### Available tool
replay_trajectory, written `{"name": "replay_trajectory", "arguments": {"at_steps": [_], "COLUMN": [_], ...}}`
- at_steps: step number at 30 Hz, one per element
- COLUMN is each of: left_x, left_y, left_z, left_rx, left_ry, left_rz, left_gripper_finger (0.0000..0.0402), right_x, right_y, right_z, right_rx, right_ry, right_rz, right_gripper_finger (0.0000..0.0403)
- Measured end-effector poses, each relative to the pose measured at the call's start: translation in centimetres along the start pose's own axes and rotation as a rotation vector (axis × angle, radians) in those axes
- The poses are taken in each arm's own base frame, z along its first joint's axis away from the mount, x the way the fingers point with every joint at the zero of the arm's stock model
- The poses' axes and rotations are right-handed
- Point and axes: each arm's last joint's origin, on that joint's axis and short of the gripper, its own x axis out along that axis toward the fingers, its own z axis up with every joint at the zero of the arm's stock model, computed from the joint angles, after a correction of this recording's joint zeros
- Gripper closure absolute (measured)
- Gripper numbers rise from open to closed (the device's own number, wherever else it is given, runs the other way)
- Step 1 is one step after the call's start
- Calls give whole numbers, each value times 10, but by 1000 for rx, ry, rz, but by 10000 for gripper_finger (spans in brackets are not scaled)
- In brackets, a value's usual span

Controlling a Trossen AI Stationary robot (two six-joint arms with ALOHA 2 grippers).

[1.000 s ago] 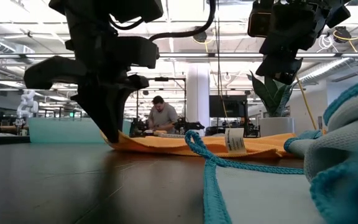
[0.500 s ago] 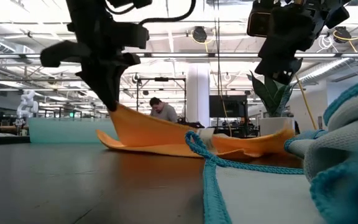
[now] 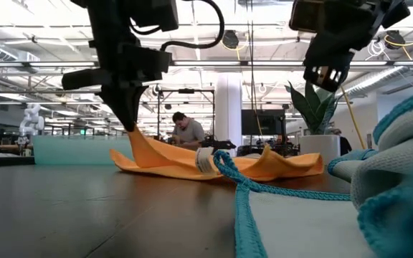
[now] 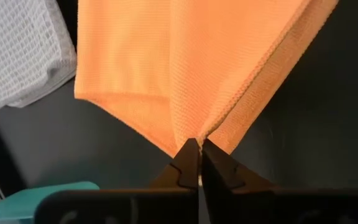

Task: Fold microfiber towels
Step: Fold the orange microfiber towel

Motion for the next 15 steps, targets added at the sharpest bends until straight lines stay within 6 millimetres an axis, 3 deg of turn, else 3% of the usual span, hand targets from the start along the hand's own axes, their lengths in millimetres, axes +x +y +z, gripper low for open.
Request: {"name": "replay_trajectory", "arguments": {"at_steps": [7, 15], "left_x": [0, 0], "left_y": [1, 1], "left_z": [0, 1], "left_rx": [-5, -23], "left_ry": [-10, -18], "left_rz": [-13, -20], "left_gripper_finger": [386, 389], "right_x": [24, 71], "right_y": [10, 8], "right_z": [7, 29], "right_rx": [-41, -191], "right_ry": [84, 442], "right_rz": [-79, -317], "right_gripper_finger": [402, 400]}}
